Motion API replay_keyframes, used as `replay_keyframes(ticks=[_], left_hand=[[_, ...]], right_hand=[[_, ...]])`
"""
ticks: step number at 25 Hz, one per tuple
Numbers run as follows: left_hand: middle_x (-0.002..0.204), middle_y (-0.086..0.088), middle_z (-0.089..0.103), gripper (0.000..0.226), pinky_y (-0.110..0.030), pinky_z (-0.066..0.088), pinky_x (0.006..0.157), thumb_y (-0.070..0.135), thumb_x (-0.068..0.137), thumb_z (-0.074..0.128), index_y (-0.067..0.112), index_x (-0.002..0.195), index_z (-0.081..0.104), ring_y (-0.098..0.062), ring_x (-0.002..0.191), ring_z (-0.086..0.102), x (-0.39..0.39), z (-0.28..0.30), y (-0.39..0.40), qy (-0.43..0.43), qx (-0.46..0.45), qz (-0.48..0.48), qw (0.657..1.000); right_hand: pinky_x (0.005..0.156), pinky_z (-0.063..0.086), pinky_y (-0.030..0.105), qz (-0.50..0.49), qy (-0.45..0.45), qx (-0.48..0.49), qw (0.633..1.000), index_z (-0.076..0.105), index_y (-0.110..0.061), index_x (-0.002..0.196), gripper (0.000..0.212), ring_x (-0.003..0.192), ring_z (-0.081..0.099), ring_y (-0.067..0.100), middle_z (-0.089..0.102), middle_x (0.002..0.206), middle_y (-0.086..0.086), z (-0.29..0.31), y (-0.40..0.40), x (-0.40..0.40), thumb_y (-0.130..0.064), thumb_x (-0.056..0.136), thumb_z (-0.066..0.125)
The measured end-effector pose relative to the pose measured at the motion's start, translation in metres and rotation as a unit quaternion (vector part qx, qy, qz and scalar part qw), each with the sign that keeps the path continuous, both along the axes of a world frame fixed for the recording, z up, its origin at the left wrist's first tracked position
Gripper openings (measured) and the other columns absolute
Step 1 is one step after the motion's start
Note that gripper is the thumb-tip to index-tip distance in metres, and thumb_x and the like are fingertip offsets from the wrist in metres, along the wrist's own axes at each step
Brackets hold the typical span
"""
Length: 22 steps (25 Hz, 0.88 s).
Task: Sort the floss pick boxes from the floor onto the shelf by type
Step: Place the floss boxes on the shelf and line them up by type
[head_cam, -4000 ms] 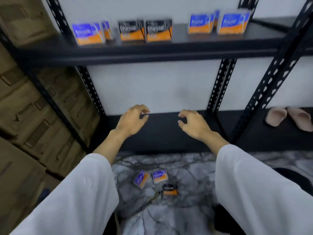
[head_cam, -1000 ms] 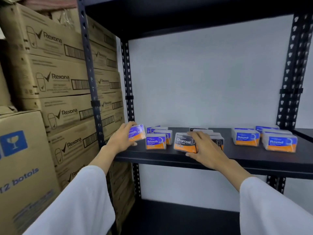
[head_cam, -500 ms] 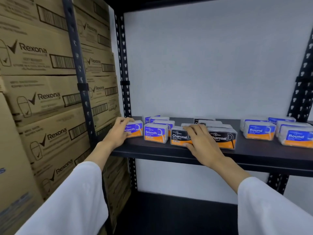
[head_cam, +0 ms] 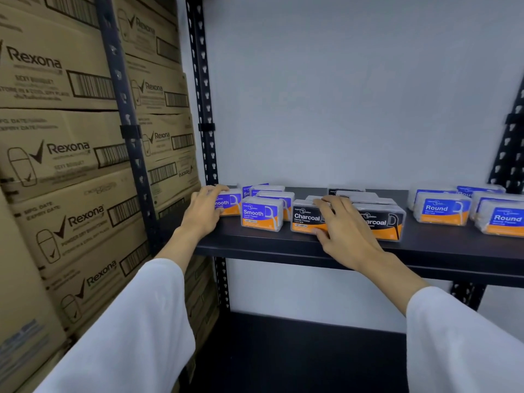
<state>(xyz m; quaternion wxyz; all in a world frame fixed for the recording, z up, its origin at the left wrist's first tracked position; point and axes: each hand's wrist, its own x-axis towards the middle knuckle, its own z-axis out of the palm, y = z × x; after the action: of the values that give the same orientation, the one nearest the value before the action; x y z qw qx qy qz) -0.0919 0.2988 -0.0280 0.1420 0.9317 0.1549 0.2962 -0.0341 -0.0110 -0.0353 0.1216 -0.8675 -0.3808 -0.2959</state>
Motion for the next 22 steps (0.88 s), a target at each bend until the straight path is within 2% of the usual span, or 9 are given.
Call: replay_keyframes(ticks=[5, 10, 17, 19, 22], left_hand=[[0.146, -0.004, 0.037, 0.058, -0.045, 0.045, 0.099, 0.020, 0.088, 0.066, 0.028, 0.139, 0.038, -0.026, 0.129, 0.039, -0.002, 0.000, 0.000, 0.017, 0.003, 0.000, 1.000], [0.154, -0.007, 0.026, 0.064, -0.047, 0.036, 0.108, 0.027, 0.089, 0.064, 0.022, 0.145, 0.034, -0.029, 0.137, 0.032, -0.012, 0.005, -0.009, 0.043, 0.005, 0.023, 0.999], [0.139, -0.007, 0.041, 0.047, -0.043, 0.042, 0.097, 0.027, 0.092, 0.059, 0.018, 0.136, 0.044, -0.026, 0.123, 0.045, -0.044, 0.032, -0.038, 0.024, 0.047, 0.008, 0.999], [0.134, -0.007, 0.046, 0.041, -0.042, 0.046, 0.094, 0.026, 0.092, 0.058, 0.019, 0.131, 0.048, -0.025, 0.119, 0.048, -0.057, 0.043, -0.052, 0.021, 0.048, -0.006, 0.999], [0.128, -0.007, 0.051, 0.032, -0.036, 0.043, 0.089, 0.024, 0.093, 0.055, 0.019, 0.125, 0.053, -0.025, 0.116, 0.051, -0.080, 0.052, -0.079, 0.012, 0.046, -0.036, 0.998]], right_hand=[[0.110, 0.031, 0.035, 0.001, 0.010, -0.001, 1.000, 0.035, -0.010, 0.142, 0.060, 0.131, 0.035, 0.026, 0.041, 0.142, 0.009, 0.001, 0.000, -0.002, -0.029, 0.090, 0.059], [0.111, 0.030, 0.034, 0.012, 0.033, -0.001, 0.999, 0.033, -0.011, 0.143, 0.060, 0.132, 0.033, 0.024, 0.039, 0.143, 0.008, 0.004, -0.002, -0.005, -0.027, 0.091, 0.058], [0.113, 0.027, 0.033, 0.049, 0.074, 0.046, 0.995, 0.034, -0.009, 0.142, 0.056, 0.134, 0.032, 0.024, 0.038, 0.144, 0.010, 0.016, -0.013, -0.027, -0.019, 0.092, 0.056], [0.109, 0.032, 0.034, 0.063, 0.073, 0.059, 0.994, 0.039, -0.009, 0.139, 0.050, 0.129, 0.036, 0.024, 0.042, 0.139, 0.010, 0.023, -0.021, -0.039, -0.019, 0.092, 0.054], [0.100, 0.038, 0.034, 0.081, 0.084, 0.062, 0.991, 0.045, -0.010, 0.133, 0.042, 0.120, 0.044, 0.024, 0.047, 0.129, 0.007, 0.031, -0.037, -0.060, -0.018, 0.093, 0.052]])
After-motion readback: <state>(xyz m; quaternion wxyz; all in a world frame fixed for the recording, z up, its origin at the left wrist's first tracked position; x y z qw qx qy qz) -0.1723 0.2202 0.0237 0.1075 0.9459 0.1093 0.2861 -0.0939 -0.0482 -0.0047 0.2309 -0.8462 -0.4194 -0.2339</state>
